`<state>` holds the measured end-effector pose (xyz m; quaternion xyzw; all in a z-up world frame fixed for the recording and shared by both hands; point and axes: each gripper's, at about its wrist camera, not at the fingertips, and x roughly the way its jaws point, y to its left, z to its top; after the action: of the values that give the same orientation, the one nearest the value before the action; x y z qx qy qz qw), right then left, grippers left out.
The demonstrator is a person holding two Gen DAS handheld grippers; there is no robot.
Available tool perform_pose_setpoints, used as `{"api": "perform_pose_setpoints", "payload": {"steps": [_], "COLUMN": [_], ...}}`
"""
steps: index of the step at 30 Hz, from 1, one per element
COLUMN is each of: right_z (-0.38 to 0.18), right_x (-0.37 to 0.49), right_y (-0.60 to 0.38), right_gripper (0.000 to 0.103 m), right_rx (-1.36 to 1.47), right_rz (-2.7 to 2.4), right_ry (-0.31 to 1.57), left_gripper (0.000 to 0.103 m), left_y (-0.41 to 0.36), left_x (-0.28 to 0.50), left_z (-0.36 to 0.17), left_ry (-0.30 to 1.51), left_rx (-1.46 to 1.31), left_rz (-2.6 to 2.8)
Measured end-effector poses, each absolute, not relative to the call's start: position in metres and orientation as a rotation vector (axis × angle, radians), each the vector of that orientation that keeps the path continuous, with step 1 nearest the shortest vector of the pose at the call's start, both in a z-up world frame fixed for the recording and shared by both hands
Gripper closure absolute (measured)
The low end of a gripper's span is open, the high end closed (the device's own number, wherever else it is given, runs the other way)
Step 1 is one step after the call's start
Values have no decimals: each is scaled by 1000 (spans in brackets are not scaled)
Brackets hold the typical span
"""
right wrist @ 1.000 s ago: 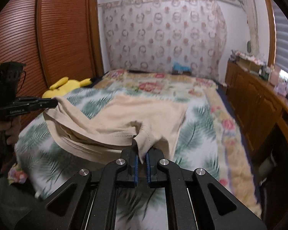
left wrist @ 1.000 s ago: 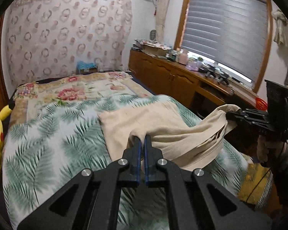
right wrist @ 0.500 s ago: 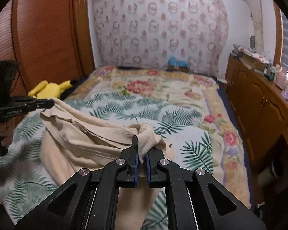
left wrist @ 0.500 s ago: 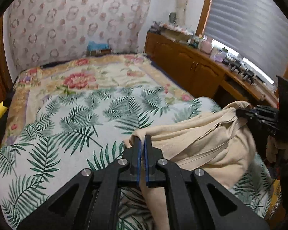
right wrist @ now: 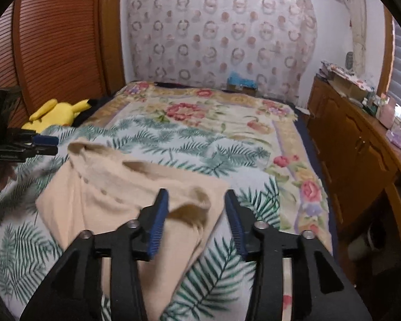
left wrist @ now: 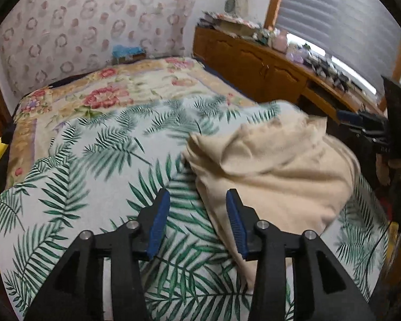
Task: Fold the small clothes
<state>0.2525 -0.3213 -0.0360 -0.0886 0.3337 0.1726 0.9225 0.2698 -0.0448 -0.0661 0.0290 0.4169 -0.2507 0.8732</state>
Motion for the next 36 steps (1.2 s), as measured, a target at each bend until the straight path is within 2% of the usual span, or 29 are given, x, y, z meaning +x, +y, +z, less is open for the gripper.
{"api": "perform_pose_setpoints", "payload": {"steps": [8, 10, 11, 12, 18, 21, 25, 26, 27, 28, 30, 32, 36], "right_z": [-67, -66, -64, -61, -47, -53, -61, -59, -57, -54, -48, -44, -48], "right_x": [288, 295, 301, 306, 330, 351, 355, 353, 349, 344, 332, 319, 297], "right_y": [-304, -303, -302, -303, -317, -335, -338, -337, -336, -333, -331, -329, -321], "right_gripper": [50, 66, 84, 97, 101, 101, 101, 99, 89, 85, 56, 43, 36], "right_rx": [-288, -288, -285, -278, -195, -119, -164, -159, -164, -172, -161, -116, -64], "right_rz": [365, 390, 418, 431, 455, 297, 219, 225, 225, 226, 236, 249, 276], "right_ry": [764, 757, 752, 745, 705, 777, 803, 797, 789, 777, 765, 757, 787], "left_gripper": [60, 60, 60, 60, 60, 60, 60, 60, 60, 60, 58, 57, 56], "left_y": [-70, -73, -74, -75, -61, -55, -49, -48, -49, -51, -55, -60, -72], "left_x": [292, 301, 306, 311, 338, 344, 344, 340, 337, 333, 324, 315, 307], "left_z": [-80, -78, -77, -76, -74, -75, -77, -76, -75, -73, -72, -73, -81], "left_ry": [907, 904, 898, 888, 864, 853, 858, 858, 859, 861, 863, 869, 893], "left_rx": [116, 121, 118, 109, 34, 37, 24, 21, 18, 17, 31, 40, 61], "left_rz": [-538, -535, -535, -534, -458, -399, -394, -401, -415, -431, -459, -490, -521]}}
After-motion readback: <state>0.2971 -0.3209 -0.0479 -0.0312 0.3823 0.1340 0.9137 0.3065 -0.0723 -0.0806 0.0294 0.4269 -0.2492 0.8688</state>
